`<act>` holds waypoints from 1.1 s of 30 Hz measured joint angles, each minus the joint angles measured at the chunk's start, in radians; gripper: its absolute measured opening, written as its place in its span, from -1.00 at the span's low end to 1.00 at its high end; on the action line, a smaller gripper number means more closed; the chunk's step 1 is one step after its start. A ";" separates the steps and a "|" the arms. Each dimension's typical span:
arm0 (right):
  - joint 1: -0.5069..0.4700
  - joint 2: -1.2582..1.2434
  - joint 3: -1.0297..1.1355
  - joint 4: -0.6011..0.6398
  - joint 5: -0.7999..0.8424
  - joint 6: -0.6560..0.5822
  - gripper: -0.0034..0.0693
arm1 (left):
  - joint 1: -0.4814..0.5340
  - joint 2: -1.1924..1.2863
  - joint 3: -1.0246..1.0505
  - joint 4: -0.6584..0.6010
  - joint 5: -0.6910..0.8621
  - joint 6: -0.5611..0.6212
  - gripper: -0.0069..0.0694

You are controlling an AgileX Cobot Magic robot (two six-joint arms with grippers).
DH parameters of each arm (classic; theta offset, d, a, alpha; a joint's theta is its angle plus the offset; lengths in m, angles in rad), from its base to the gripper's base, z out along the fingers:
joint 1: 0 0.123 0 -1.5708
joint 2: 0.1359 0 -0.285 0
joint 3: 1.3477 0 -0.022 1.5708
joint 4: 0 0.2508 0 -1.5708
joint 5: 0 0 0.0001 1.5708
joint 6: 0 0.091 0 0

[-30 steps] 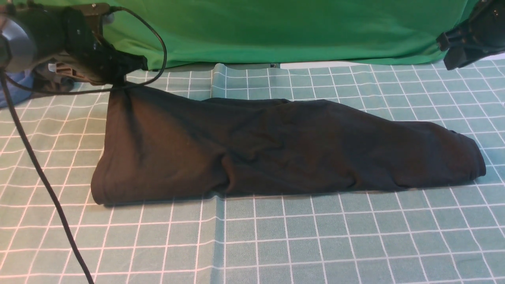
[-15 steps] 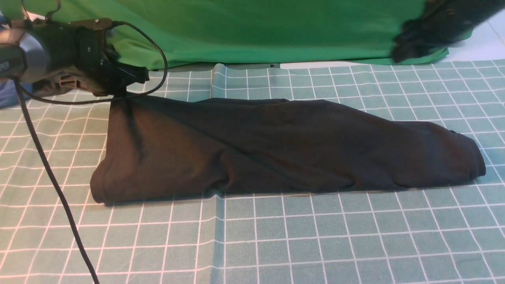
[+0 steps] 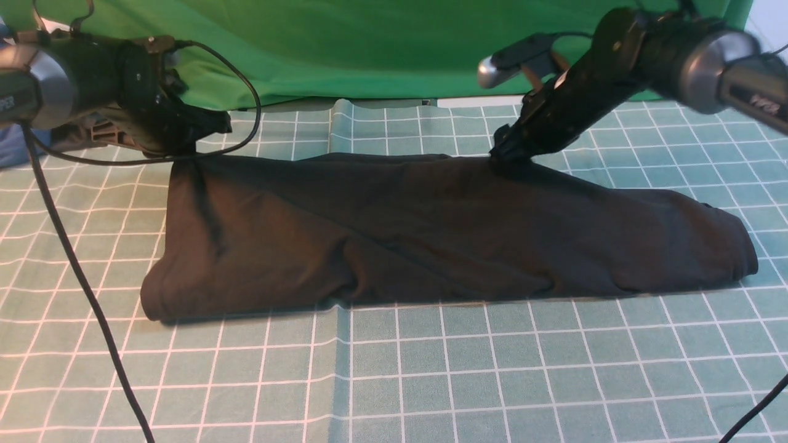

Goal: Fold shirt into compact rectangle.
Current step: 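Pull the folded dark garment lengthwise by its ends to straighten it flat on the table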

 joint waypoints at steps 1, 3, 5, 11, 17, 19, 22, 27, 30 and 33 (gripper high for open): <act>0.007 0.016 -0.002 0.000 -0.015 0.000 0.32 | 0.000 0.000 0.000 -0.001 0.004 0.000 -0.77; 0.011 0.032 -0.002 0.000 -0.025 0.000 0.29 | 0.000 0.000 0.000 -0.001 0.005 0.000 -0.77; 0.012 0.042 -0.002 0.000 -0.033 0.000 0.10 | 0.000 0.000 0.000 -0.003 0.006 0.000 -0.77; 0.007 0.039 -0.012 -0.006 -0.071 -0.023 -0.76 | 0.000 0.000 0.000 -0.019 0.007 -0.008 -0.77; -0.022 0.018 -0.024 -0.006 -0.085 -0.022 -0.82 | 0.000 -0.006 0.000 -0.031 0.003 -0.038 -0.77; -0.037 0.018 -0.031 -0.003 -0.092 -0.022 -0.82 | 0.000 -0.010 0.000 -0.031 -0.022 -0.056 -0.77; -0.042 0.018 -0.031 -0.003 -0.094 -0.022 -0.82 | 0.000 -0.009 0.000 -0.032 -0.043 -0.060 -0.77; -0.042 0.020 -0.031 -0.007 -0.116 -0.022 -0.61 | 0.000 -0.007 0.000 -0.020 -0.053 -0.059 -0.77; -0.042 0.020 -0.031 -0.014 -0.126 -0.022 -0.19 | 0.000 -0.007 -0.001 0.006 -0.063 -0.059 -0.71; -0.042 0.008 -0.032 -0.024 -0.095 -0.022 0.25 | 0.000 -0.009 -0.040 0.031 0.004 -0.059 -0.53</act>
